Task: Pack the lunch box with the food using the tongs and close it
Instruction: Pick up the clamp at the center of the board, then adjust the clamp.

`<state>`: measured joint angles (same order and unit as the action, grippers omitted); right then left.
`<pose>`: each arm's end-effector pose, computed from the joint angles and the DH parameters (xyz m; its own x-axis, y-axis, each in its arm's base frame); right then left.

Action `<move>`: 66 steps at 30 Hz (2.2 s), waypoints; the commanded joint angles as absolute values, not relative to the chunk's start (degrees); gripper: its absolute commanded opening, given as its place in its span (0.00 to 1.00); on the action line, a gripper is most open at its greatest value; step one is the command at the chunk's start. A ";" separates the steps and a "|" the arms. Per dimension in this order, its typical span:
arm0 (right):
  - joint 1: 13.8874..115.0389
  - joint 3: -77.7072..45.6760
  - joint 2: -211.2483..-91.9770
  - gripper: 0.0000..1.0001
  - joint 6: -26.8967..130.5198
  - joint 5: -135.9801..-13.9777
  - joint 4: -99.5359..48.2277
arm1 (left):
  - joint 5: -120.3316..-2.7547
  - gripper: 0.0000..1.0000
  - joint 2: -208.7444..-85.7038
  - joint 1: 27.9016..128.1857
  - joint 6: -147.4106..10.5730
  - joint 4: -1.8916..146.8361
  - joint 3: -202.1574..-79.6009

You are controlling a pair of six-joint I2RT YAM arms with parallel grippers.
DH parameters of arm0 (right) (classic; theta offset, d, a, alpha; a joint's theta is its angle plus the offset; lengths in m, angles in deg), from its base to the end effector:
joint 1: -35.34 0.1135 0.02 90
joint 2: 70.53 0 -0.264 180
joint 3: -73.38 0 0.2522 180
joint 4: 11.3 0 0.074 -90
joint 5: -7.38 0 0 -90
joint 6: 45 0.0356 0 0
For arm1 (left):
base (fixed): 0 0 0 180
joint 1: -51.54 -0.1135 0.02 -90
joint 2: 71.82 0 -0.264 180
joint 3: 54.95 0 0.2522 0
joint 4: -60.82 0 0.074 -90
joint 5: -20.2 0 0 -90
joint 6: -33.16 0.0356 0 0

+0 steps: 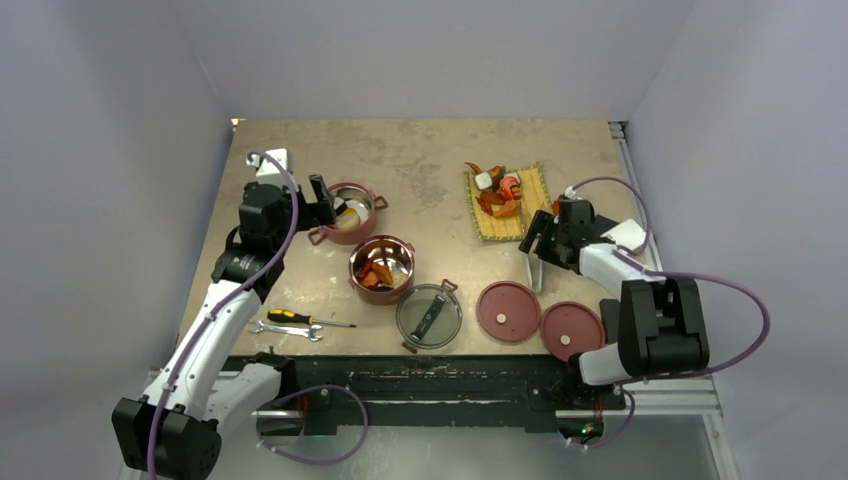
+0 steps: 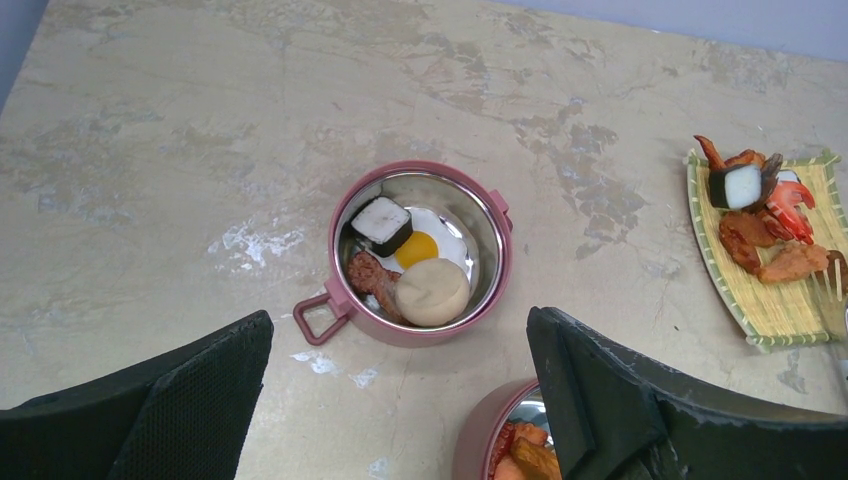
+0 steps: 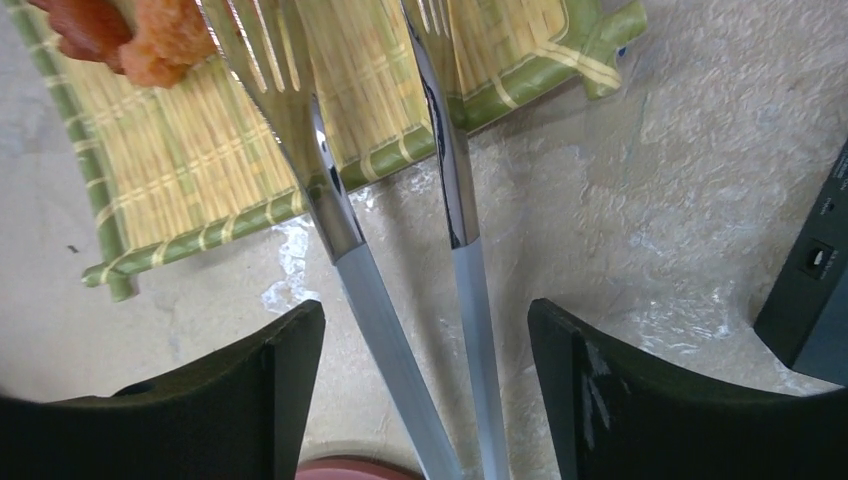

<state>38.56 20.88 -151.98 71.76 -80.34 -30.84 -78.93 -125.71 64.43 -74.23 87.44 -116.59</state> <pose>0.2735 0.0168 0.1704 -0.7047 0.4110 -0.5784 0.2630 0.9084 0.3250 0.2134 -0.0430 0.3255 -0.3229 -0.2288 -0.9183 -0.0237 0.9720 -0.2338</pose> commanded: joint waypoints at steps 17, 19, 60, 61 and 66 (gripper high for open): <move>48.79 13.22 -162.86 0.73 74.35 -104.61 -36.64 | -79.02 0.99 -125.59 64.55 -74.33 85.25 -116.66; 49.12 12.86 -163.89 0.70 74.61 -104.67 -36.83 | -79.03 0.99 -125.61 64.55 -74.33 85.21 -116.66; 60.42 -9.77 -149.18 0.39 53.33 -60.72 -60.27 | -51.50 0.96 -138.34 70.29 -89.48 66.88 -122.04; 61.74 -10.16 -149.31 0.39 53.08 -60.50 -60.08 | -52.08 0.96 -139.98 71.73 -89.53 67.09 -123.43; 66.24 -11.98 -149.76 0.39 53.06 -60.52 -58.98 | -53.02 0.96 -146.83 74.68 -90.71 67.19 -127.25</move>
<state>64.02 -8.67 -150.67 54.49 -63.18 -61.92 -54.06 -143.80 73.57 -87.87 70.96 -123.76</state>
